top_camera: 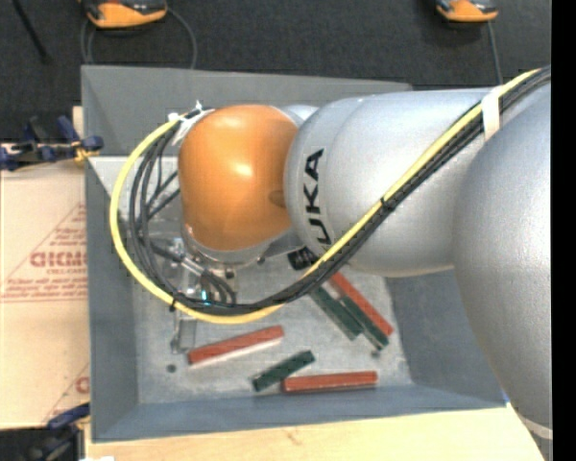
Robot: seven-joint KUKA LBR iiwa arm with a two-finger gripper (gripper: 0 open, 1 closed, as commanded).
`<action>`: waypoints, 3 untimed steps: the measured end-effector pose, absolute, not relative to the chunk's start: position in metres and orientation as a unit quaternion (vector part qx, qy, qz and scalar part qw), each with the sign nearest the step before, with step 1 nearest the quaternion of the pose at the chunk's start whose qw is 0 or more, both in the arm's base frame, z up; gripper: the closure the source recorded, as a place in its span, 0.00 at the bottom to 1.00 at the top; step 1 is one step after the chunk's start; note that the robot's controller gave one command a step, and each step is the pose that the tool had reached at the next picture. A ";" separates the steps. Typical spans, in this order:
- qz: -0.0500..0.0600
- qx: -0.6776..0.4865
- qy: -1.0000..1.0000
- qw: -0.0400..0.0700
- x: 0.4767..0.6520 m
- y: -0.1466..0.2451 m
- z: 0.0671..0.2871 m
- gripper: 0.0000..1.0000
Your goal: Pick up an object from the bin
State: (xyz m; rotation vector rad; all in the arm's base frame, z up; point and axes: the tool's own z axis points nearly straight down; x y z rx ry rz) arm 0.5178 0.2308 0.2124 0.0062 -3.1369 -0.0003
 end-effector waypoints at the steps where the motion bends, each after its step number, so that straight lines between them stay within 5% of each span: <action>1: 0.001 0.122 -0.993 0.002 0.507 0.105 0.068 0.00; 2: 0.000 0.073 -0.997 -0.001 0.498 0.086 0.101 0.00; 3: 0.000 0.139 -0.990 -0.003 0.544 0.097 0.118 0.00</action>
Offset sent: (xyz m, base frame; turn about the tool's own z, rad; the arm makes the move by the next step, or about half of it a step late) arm -0.0107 -0.1221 -0.1424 -0.2459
